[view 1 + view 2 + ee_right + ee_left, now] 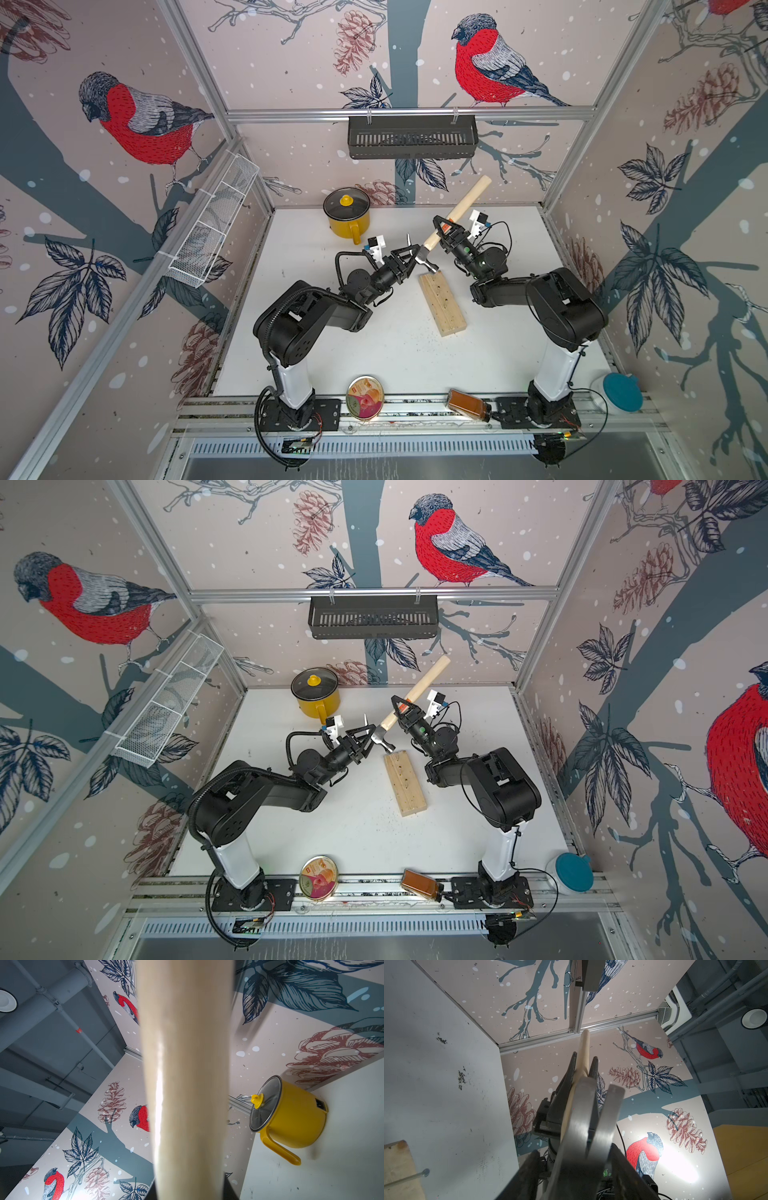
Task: Use a claw hammer to pull out a nail
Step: Pick up the hammer at the center of the board.
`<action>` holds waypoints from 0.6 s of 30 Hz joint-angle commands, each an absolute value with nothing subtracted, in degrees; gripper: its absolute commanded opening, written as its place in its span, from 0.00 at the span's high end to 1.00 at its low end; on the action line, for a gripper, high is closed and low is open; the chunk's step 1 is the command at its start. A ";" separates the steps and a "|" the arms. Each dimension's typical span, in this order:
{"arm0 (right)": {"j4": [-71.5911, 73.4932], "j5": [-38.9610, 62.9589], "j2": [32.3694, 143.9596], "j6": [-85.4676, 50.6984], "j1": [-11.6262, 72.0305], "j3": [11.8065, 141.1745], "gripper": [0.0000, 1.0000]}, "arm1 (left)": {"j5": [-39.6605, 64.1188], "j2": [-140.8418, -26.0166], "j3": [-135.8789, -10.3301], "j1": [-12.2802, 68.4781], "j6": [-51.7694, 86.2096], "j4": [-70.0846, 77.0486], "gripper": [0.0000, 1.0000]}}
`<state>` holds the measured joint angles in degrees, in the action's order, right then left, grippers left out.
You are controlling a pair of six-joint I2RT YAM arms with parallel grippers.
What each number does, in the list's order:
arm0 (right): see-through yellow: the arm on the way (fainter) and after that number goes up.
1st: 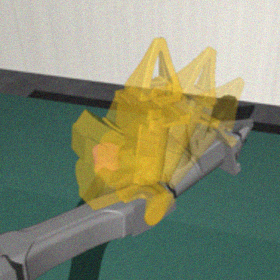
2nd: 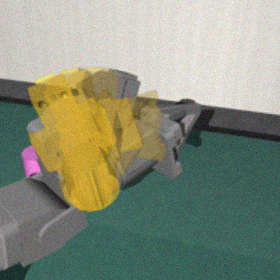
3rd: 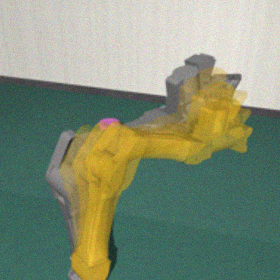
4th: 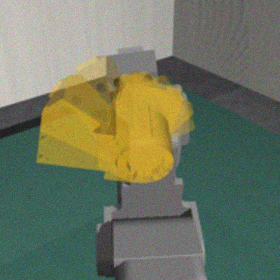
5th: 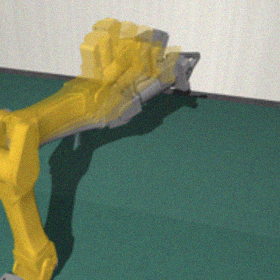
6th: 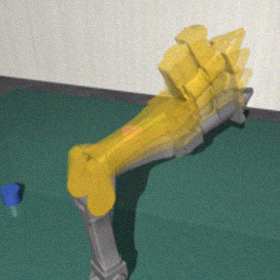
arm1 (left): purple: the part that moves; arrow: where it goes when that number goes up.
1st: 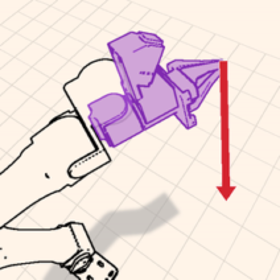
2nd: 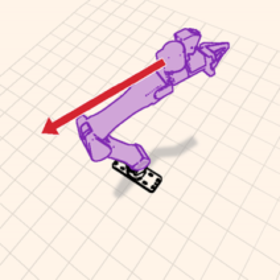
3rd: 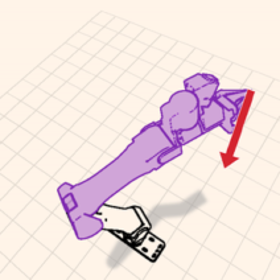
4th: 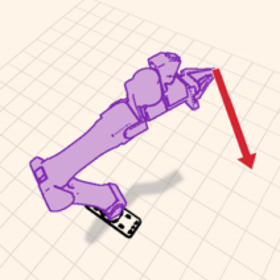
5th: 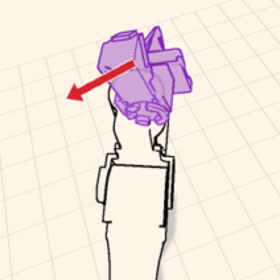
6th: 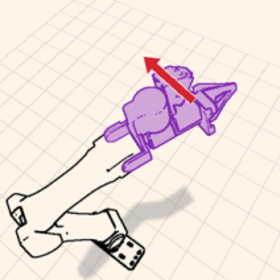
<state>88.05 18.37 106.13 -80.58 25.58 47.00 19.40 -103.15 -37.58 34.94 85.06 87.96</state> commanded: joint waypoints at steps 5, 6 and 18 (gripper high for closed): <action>90.97 19.07 103.11 -80.01 23.94 47.05 0.97 | 21.16 -100.19 -36.75 34.25 81.42 87.19 0.35; 90.22 19.39 102.41 -79.53 23.70 47.06 0.97 | 21.30 -99.23 -36.37 33.81 80.41 85.48 0.35; 76.92 21.76 94.26 -69.76 22.49 46.75 0.98 | 22.72 -83.15 -37.59 27.61 60.56 52.41 0.37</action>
<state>76.79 20.97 96.33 -73.08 22.57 46.68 22.31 -85.89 -36.12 28.21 69.34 64.07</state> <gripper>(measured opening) 0.249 0.631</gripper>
